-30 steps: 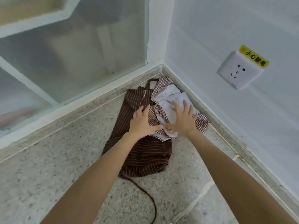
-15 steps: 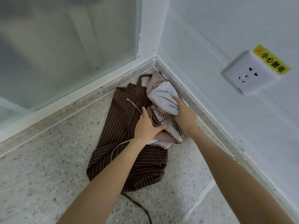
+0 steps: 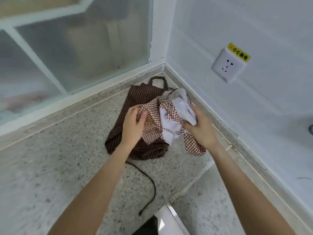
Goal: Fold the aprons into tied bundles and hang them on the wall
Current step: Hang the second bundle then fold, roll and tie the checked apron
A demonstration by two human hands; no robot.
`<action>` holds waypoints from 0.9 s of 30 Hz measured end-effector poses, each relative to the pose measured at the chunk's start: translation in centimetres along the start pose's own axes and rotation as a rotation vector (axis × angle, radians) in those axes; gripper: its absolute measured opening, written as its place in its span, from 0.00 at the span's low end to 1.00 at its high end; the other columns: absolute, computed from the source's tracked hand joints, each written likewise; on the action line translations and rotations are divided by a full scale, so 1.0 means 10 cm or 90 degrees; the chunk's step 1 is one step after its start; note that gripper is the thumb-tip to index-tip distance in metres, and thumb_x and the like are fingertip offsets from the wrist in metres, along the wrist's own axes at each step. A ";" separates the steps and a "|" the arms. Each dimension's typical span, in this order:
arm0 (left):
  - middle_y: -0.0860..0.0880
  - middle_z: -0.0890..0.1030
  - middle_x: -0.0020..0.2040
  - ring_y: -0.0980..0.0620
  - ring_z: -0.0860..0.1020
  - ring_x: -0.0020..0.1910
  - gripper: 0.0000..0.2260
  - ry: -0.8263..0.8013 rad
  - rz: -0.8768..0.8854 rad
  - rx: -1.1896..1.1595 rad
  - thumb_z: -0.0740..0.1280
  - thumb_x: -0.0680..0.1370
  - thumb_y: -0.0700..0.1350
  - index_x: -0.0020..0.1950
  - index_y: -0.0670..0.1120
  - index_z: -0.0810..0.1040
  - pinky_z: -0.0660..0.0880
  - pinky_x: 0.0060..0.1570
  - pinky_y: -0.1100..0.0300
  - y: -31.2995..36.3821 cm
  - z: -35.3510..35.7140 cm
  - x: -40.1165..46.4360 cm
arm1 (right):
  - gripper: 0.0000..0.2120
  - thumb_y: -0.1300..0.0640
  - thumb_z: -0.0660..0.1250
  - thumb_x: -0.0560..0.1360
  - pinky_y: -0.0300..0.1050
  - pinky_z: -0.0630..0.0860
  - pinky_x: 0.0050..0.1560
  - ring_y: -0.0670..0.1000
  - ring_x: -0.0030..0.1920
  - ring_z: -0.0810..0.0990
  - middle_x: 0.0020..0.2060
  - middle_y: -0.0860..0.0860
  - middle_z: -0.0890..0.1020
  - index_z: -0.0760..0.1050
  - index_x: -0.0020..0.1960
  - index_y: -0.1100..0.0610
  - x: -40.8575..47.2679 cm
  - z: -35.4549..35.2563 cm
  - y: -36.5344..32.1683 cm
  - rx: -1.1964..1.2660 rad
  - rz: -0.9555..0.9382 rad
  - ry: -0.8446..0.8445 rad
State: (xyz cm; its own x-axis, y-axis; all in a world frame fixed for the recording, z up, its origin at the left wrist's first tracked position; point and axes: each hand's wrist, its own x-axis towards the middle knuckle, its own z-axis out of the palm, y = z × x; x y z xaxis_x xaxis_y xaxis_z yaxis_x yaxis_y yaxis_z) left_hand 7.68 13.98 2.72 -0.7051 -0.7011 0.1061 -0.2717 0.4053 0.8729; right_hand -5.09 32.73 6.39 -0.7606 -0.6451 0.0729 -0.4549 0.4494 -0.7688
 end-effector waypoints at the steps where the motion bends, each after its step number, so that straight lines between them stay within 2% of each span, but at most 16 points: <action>1: 0.46 0.77 0.58 0.51 0.74 0.57 0.15 0.008 -0.017 -0.018 0.59 0.81 0.50 0.61 0.42 0.75 0.69 0.59 0.57 0.02 -0.11 -0.14 | 0.25 0.59 0.70 0.72 0.34 0.70 0.46 0.48 0.50 0.77 0.53 0.48 0.80 0.69 0.68 0.55 -0.15 0.01 -0.07 -0.011 -0.023 -0.016; 2: 0.46 0.77 0.58 0.50 0.75 0.57 0.17 0.012 -0.035 -0.028 0.58 0.81 0.52 0.62 0.42 0.74 0.70 0.59 0.55 0.06 -0.24 -0.30 | 0.24 0.59 0.70 0.73 0.30 0.69 0.42 0.47 0.47 0.77 0.50 0.47 0.80 0.69 0.68 0.54 -0.32 0.03 -0.14 -0.021 -0.044 -0.030; 4: 0.50 0.77 0.56 0.53 0.75 0.53 0.16 0.023 -0.049 -0.032 0.56 0.81 0.50 0.61 0.41 0.73 0.69 0.52 0.62 0.14 -0.46 -0.65 | 0.22 0.56 0.69 0.73 0.33 0.68 0.37 0.48 0.43 0.79 0.46 0.48 0.82 0.71 0.66 0.53 -0.64 0.08 -0.28 -0.034 -0.082 -0.058; 6: 0.52 0.77 0.49 0.57 0.74 0.46 0.11 0.059 -0.039 -0.019 0.56 0.82 0.46 0.57 0.42 0.73 0.66 0.41 0.69 0.19 -0.69 -1.03 | 0.20 0.54 0.70 0.73 0.35 0.67 0.33 0.49 0.39 0.79 0.42 0.50 0.82 0.72 0.64 0.52 -0.98 0.15 -0.40 -0.043 -0.112 -0.081; 8: 0.55 0.75 0.42 0.60 0.72 0.40 0.06 0.075 -0.056 -0.001 0.56 0.82 0.43 0.51 0.45 0.72 0.65 0.37 0.71 0.17 -0.90 -1.42 | 0.18 0.53 0.70 0.73 0.34 0.68 0.34 0.48 0.37 0.78 0.40 0.50 0.82 0.74 0.62 0.52 -1.32 0.22 -0.51 -0.035 -0.141 -0.102; 11: 0.52 0.74 0.38 0.59 0.71 0.35 0.08 0.051 -0.105 -0.029 0.55 0.82 0.48 0.47 0.48 0.70 0.65 0.40 0.60 0.07 -1.16 -2.01 | 0.11 0.53 0.70 0.74 0.43 0.72 0.37 0.50 0.37 0.80 0.38 0.51 0.83 0.78 0.55 0.53 -1.77 0.33 -0.65 -0.002 -0.168 -0.118; 14: 0.45 0.76 0.40 0.52 0.74 0.37 0.19 0.019 -0.103 0.012 0.51 0.77 0.63 0.49 0.50 0.71 0.66 0.39 0.57 0.05 -1.37 -2.52 | 0.05 0.55 0.69 0.74 0.45 0.70 0.36 0.51 0.35 0.79 0.34 0.51 0.81 0.78 0.49 0.55 -2.06 0.44 -0.79 0.043 -0.166 -0.144; 16: 0.47 0.77 0.40 0.51 0.75 0.37 0.20 -0.009 -0.088 0.122 0.53 0.75 0.68 0.56 0.56 0.71 0.68 0.37 0.58 0.02 -1.53 -2.79 | 0.06 0.54 0.68 0.75 0.46 0.71 0.36 0.50 0.35 0.79 0.35 0.51 0.82 0.78 0.48 0.56 -2.20 0.54 -0.94 0.046 -0.186 -0.179; 17: 0.51 0.77 0.44 0.54 0.75 0.41 0.21 -0.021 -0.073 0.170 0.55 0.74 0.69 0.60 0.59 0.70 0.70 0.39 0.59 0.00 -1.60 -2.86 | 0.07 0.54 0.68 0.75 0.46 0.71 0.37 0.49 0.36 0.79 0.37 0.51 0.82 0.78 0.49 0.57 -2.24 0.59 -1.02 0.043 -0.195 -0.198; 19: 0.54 0.74 0.58 0.57 0.71 0.55 0.26 -0.038 -0.043 0.220 0.59 0.70 0.69 0.65 0.61 0.68 0.67 0.53 0.60 -0.02 -1.74 -2.95 | 0.09 0.53 0.67 0.75 0.44 0.70 0.38 0.47 0.38 0.78 0.39 0.50 0.82 0.79 0.50 0.58 -2.32 0.70 -1.19 0.036 -0.213 -0.232; 21: 0.55 0.71 0.64 0.56 0.66 0.62 0.28 -0.057 -0.010 0.236 0.62 0.66 0.67 0.63 0.59 0.72 0.62 0.61 0.60 -0.03 -1.86 -2.99 | 0.12 0.52 0.64 0.77 0.44 0.68 0.38 0.48 0.38 0.77 0.39 0.52 0.81 0.78 0.49 0.61 -2.38 0.82 -1.37 0.014 -0.233 -0.253; 23: 0.52 0.74 0.63 0.52 0.69 0.62 0.24 -0.056 0.022 0.272 0.67 0.67 0.62 0.59 0.51 0.78 0.62 0.62 0.58 -0.05 -1.92 -2.96 | 0.16 0.53 0.61 0.79 0.45 0.66 0.36 0.50 0.35 0.75 0.33 0.55 0.78 0.76 0.45 0.66 -2.41 0.93 -1.48 -0.010 -0.234 -0.260; 25: 0.49 0.77 0.62 0.47 0.71 0.62 0.16 -0.019 0.014 0.286 0.70 0.71 0.44 0.58 0.44 0.80 0.62 0.63 0.58 -0.14 -2.03 -2.94 | 0.18 0.54 0.59 0.80 0.42 0.60 0.32 0.46 0.29 0.69 0.26 0.52 0.71 0.72 0.38 0.66 -2.40 1.01 -1.59 -0.014 -0.211 -0.251; 27: 0.49 0.77 0.62 0.48 0.71 0.62 0.17 0.027 -0.012 0.259 0.67 0.70 0.32 0.57 0.43 0.80 0.61 0.66 0.59 -0.24 -2.18 -2.94 | 0.17 0.54 0.60 0.80 0.43 0.57 0.32 0.44 0.27 0.66 0.25 0.48 0.69 0.70 0.35 0.61 -2.34 1.08 -1.64 -0.033 -0.204 -0.221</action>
State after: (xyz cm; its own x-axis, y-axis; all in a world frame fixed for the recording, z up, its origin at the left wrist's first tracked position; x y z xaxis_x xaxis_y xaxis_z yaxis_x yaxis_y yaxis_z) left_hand 43.38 20.83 7.92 -0.6718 -0.7312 0.1185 -0.5274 0.5845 0.6166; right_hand 25.15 33.78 10.45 -0.3826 -0.9207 0.0771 -0.6699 0.2190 -0.7094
